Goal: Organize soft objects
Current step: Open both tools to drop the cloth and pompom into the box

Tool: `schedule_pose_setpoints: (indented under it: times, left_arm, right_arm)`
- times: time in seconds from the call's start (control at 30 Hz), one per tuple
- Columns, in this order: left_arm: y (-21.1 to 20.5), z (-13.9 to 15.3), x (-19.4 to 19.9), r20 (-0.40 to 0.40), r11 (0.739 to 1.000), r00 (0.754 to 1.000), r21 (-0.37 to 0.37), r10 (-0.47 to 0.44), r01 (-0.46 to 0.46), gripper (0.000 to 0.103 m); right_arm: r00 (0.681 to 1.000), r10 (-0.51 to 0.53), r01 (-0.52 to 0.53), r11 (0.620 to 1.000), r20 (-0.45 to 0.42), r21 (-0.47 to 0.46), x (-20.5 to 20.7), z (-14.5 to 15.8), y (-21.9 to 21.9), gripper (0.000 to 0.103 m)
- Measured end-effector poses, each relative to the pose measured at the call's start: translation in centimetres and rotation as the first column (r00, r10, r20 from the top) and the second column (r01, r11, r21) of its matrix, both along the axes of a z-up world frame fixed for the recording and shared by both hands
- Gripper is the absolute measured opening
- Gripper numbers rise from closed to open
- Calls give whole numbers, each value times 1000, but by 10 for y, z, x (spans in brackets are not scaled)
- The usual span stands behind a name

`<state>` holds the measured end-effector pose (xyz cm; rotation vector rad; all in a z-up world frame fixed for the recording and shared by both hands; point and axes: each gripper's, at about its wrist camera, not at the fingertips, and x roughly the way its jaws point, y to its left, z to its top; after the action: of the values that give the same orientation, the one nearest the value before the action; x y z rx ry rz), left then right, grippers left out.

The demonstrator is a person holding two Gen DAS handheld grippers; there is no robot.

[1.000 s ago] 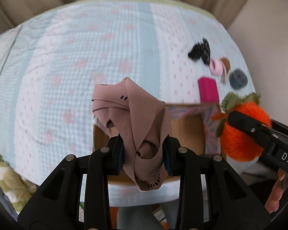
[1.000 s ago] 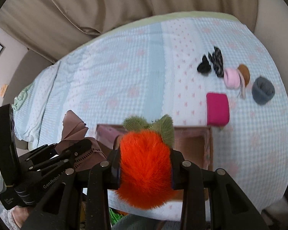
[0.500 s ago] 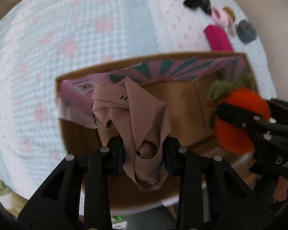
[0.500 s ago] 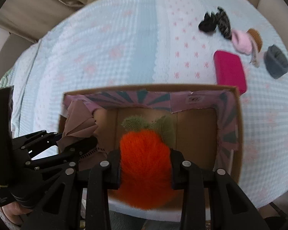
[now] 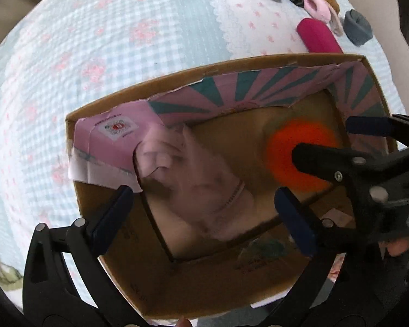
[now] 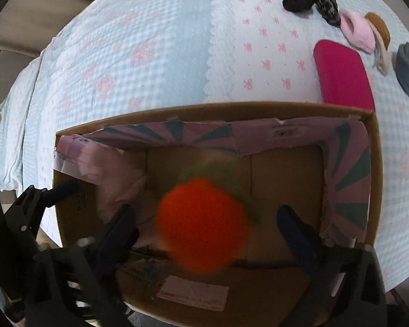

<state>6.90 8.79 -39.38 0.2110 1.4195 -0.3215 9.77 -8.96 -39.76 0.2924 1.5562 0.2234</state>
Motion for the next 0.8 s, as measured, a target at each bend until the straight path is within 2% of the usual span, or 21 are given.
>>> schedule_pose_setpoints:
  times: [0.27, 0.53, 0.63, 0.8]
  left_arm:
    - [0, 10, -9, -15, 1000, 1000, 6, 4, -4, 103]
    - [6, 36, -24, 20, 1000, 1000, -2, 22, -22, 103]
    - [9, 56, -29, 41, 999, 998, -12, 40, -40, 103]
    - [20, 92, -40, 93, 996, 992, -40, 79, -76, 103]
  right_arm:
    - [1000, -12, 12, 1000, 8, 15, -11, 8, -9, 103]
    - [999, -16, 15, 1000, 44, 11, -15, 33, -10, 103]
    - [997, -5, 5, 1000, 77, 1, -21, 50, -8, 103]
    - [985, 0, 6, 1000, 173, -30, -33, 96, -12, 103]
